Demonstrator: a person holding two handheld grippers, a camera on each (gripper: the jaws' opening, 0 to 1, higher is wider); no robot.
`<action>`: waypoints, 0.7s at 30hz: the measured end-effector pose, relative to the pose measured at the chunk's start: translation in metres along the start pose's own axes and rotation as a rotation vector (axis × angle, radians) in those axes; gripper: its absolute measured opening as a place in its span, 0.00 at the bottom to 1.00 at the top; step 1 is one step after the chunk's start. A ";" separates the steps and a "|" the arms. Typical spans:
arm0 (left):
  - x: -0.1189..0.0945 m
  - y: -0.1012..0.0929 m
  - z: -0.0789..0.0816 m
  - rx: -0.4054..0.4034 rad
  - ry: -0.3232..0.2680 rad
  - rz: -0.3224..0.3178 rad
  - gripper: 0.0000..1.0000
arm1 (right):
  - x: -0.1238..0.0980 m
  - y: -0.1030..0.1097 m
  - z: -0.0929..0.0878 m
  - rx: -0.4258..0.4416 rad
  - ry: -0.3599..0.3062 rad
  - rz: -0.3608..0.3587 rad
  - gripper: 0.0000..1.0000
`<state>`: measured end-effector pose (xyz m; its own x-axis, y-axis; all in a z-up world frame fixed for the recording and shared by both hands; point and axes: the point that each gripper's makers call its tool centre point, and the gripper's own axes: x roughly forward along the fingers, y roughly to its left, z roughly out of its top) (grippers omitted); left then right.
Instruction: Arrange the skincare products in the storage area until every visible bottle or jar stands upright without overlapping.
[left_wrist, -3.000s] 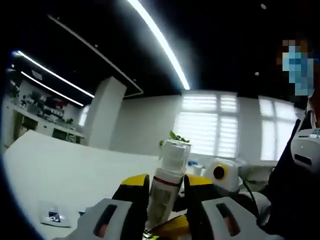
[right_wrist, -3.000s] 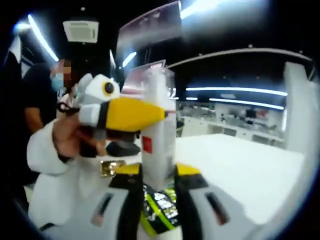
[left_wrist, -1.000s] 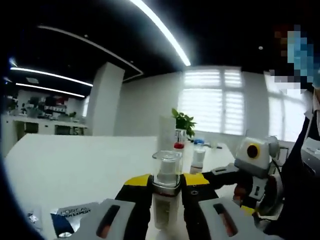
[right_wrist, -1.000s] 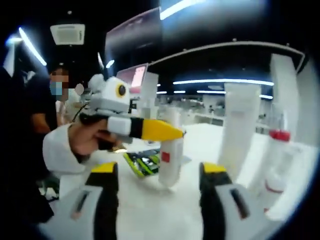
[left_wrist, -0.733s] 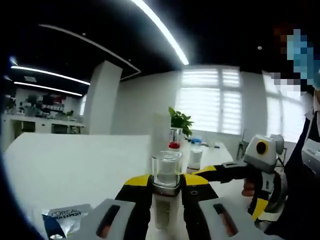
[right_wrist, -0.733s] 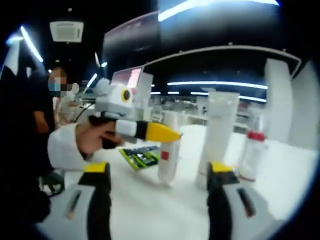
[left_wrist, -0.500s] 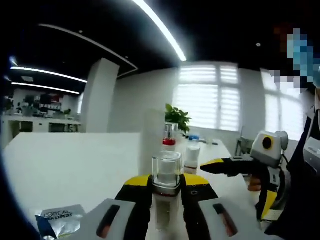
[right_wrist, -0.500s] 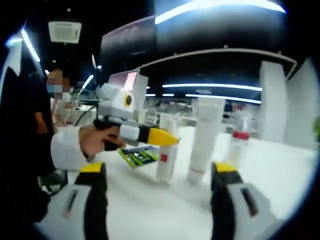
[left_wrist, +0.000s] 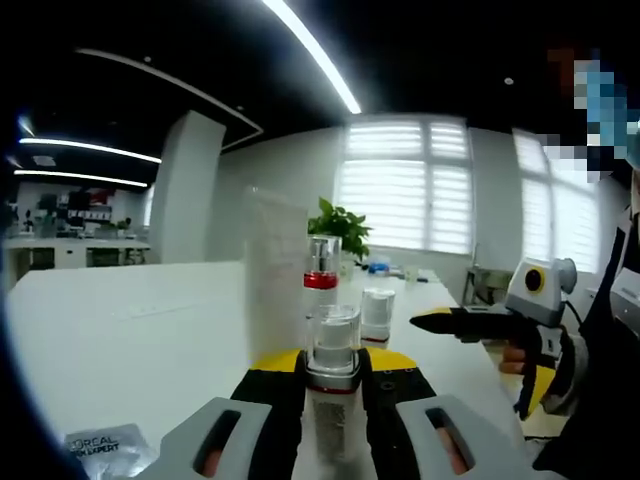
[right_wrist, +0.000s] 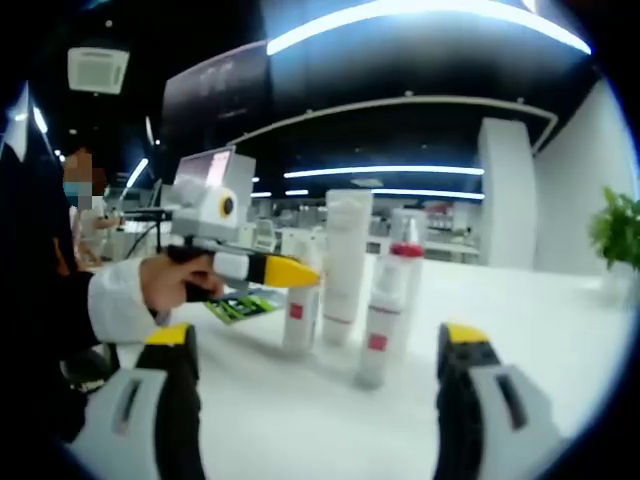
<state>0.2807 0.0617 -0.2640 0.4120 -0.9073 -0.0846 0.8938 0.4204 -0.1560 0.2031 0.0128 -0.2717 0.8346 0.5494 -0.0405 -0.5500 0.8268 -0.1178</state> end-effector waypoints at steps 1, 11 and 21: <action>0.001 0.000 0.000 0.003 0.002 -0.003 0.22 | -0.001 0.000 -0.001 0.003 0.000 -0.002 1.00; 0.003 -0.001 -0.001 0.042 0.006 -0.060 0.21 | -0.008 -0.006 -0.006 0.007 0.017 -0.020 1.00; 0.002 0.000 -0.001 -0.006 -0.033 -0.151 0.22 | -0.006 -0.007 -0.008 0.014 0.024 -0.021 0.98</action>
<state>0.2810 0.0602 -0.2655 0.2783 -0.9601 -0.0277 0.9451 0.2789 -0.1705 0.2020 0.0031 -0.2782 0.8462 0.5291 -0.0622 -0.5328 0.8397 -0.1054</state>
